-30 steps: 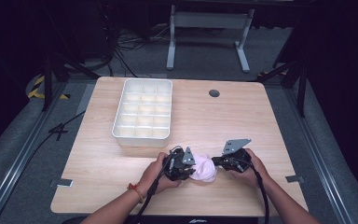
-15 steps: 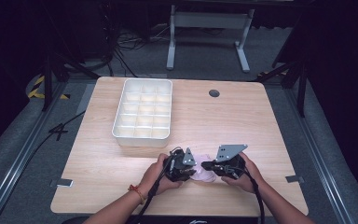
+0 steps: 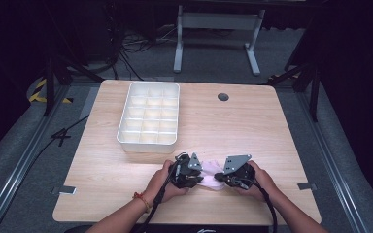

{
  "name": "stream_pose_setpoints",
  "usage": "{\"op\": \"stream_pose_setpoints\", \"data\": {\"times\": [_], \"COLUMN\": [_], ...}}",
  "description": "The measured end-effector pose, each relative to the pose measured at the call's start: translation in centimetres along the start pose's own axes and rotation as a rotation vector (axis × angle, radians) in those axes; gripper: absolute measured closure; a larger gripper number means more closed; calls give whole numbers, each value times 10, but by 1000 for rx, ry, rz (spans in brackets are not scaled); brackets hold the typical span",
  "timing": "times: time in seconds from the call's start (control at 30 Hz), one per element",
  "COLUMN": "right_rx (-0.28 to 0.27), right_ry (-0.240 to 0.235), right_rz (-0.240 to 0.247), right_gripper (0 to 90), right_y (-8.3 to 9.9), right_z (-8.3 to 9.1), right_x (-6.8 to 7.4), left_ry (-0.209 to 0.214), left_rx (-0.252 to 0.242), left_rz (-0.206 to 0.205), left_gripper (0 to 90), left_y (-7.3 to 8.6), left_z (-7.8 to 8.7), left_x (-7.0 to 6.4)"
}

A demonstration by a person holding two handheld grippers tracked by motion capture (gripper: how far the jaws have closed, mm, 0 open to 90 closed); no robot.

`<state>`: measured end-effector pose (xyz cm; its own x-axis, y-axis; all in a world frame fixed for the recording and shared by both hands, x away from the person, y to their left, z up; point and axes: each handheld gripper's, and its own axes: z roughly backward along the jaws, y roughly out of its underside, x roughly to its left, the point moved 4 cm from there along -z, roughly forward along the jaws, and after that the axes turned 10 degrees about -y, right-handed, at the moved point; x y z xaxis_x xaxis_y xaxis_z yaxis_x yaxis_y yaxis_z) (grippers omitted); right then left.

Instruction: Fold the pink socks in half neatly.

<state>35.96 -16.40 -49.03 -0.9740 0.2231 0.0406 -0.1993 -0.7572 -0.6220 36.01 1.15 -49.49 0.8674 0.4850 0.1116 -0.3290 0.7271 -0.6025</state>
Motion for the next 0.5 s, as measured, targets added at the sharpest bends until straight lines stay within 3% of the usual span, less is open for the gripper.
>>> {"op": "stream_pose_setpoints", "data": {"times": [0.1,0.3,0.5], "right_rx": [-2,-6,-55], "right_ry": [0,37,70], "right_rz": [-5,27,24], "right_gripper": [893,892,862], "right_y": [1,-1,-3], "right_z": [-1,-4,2], "right_x": [-1,-3,-8], "left_ry": [5,8,-11], "left_rx": [-6,3,-2], "left_rz": [17,11,21], "left_gripper": [748,750,708], "left_y": [1,1,2], "left_z": [0,3,4], "left_x": [-2,-7,-9]}}
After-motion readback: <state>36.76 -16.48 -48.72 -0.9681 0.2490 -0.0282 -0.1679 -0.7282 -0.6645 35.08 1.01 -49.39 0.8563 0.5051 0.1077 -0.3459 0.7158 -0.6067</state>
